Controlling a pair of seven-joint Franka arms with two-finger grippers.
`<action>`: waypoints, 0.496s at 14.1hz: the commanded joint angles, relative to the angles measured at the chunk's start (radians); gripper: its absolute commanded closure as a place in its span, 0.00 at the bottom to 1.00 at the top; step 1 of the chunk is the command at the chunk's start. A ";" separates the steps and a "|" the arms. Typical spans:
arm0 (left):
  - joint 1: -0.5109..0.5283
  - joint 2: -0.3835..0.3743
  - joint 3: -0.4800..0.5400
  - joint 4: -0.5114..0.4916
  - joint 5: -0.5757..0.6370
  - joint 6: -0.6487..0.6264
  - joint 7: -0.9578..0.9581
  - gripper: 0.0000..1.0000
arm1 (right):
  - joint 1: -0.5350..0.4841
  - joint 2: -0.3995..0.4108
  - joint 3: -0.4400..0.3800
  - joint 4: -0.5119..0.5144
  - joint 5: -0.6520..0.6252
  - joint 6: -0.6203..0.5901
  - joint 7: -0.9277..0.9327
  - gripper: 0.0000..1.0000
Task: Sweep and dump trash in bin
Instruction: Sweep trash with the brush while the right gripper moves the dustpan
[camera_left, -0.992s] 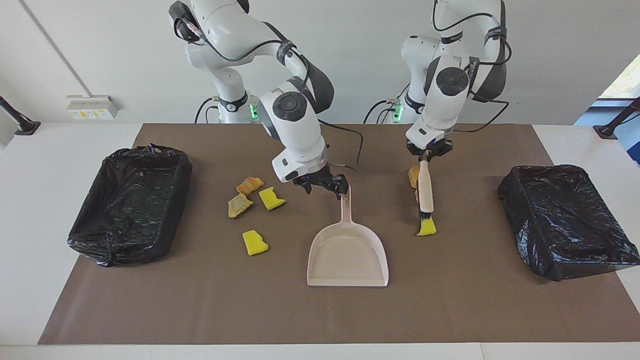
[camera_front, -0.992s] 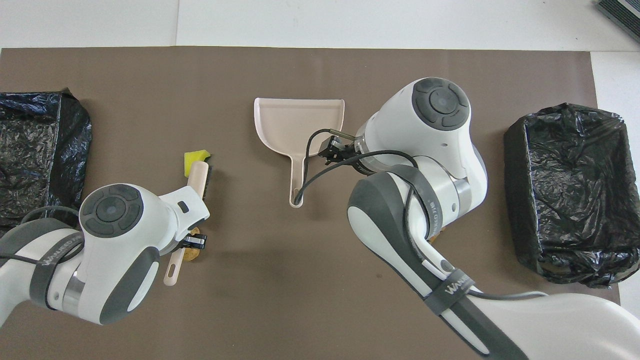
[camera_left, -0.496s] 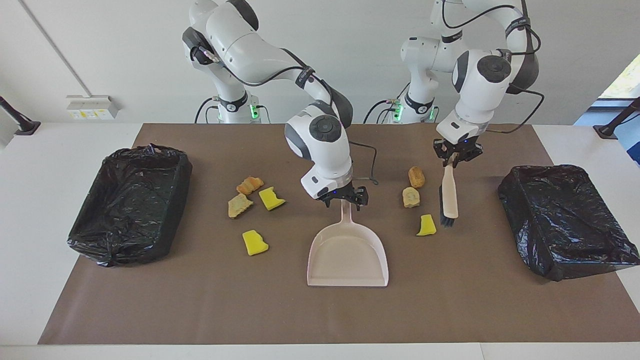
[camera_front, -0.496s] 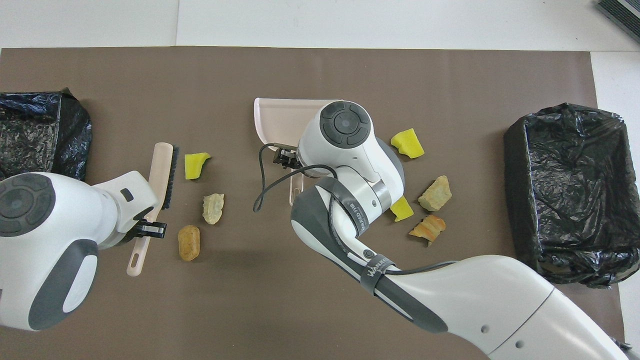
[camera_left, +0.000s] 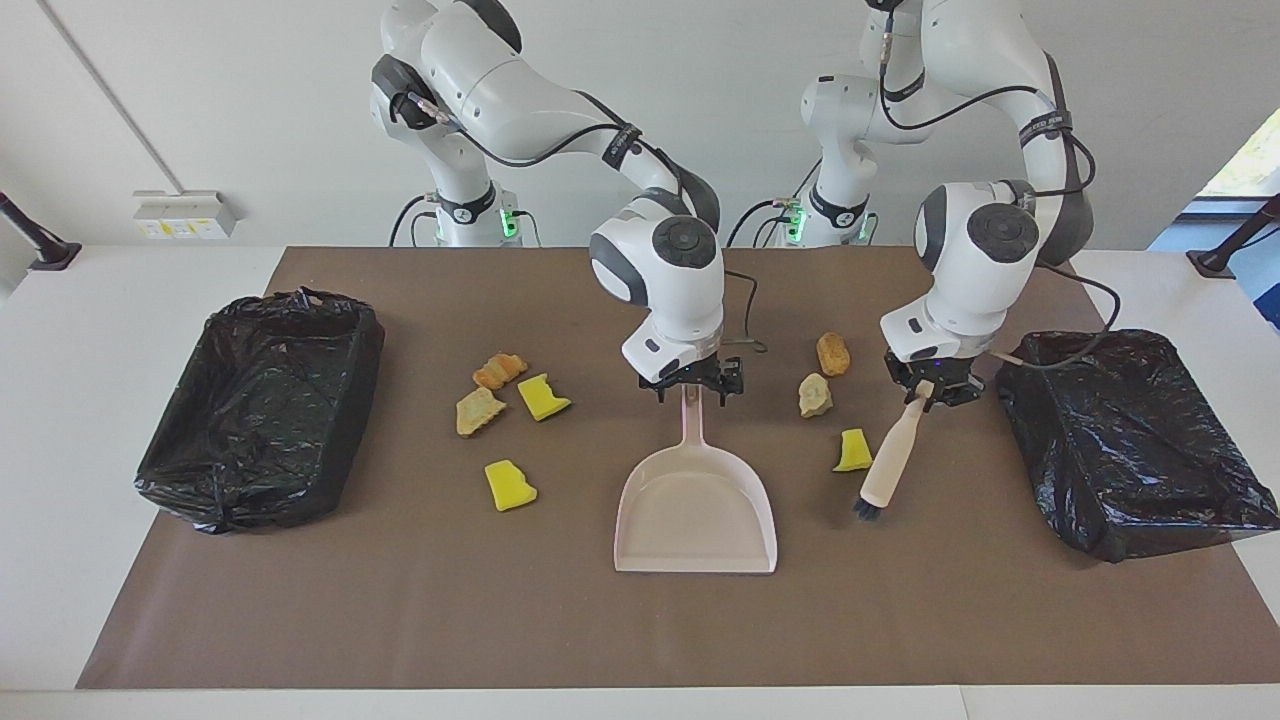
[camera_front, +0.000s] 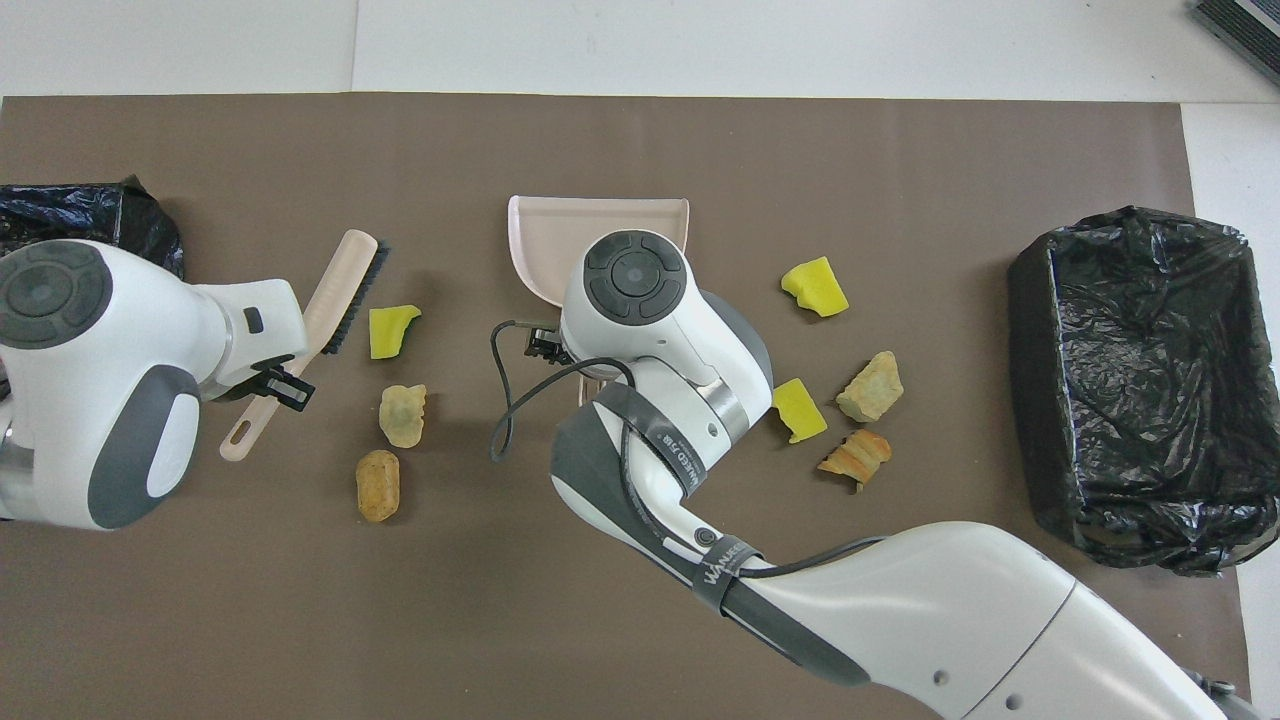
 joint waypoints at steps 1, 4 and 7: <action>0.043 0.000 -0.010 0.010 0.011 0.025 0.224 1.00 | -0.022 -0.024 0.022 -0.049 -0.028 0.002 -0.014 0.07; 0.046 -0.010 -0.010 -0.045 0.013 0.001 0.261 1.00 | -0.025 -0.014 0.020 -0.043 -0.035 0.004 -0.032 0.20; 0.050 -0.067 -0.010 -0.114 0.013 -0.084 0.261 1.00 | -0.025 -0.005 0.020 -0.036 -0.038 0.004 -0.048 0.31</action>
